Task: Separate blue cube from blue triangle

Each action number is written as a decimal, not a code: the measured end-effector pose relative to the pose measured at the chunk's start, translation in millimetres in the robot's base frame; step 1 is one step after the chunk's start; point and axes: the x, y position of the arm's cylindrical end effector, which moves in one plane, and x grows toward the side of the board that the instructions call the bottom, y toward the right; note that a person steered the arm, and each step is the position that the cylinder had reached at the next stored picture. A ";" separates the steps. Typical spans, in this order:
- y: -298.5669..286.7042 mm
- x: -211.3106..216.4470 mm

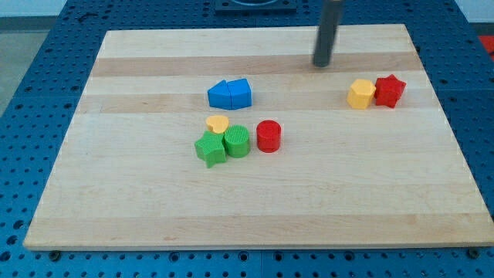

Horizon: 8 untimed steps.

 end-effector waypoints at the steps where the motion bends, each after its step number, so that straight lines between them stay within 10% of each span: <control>1: -57.3 0.0; 4: -173.6 0.1; 8: -152.0 61.6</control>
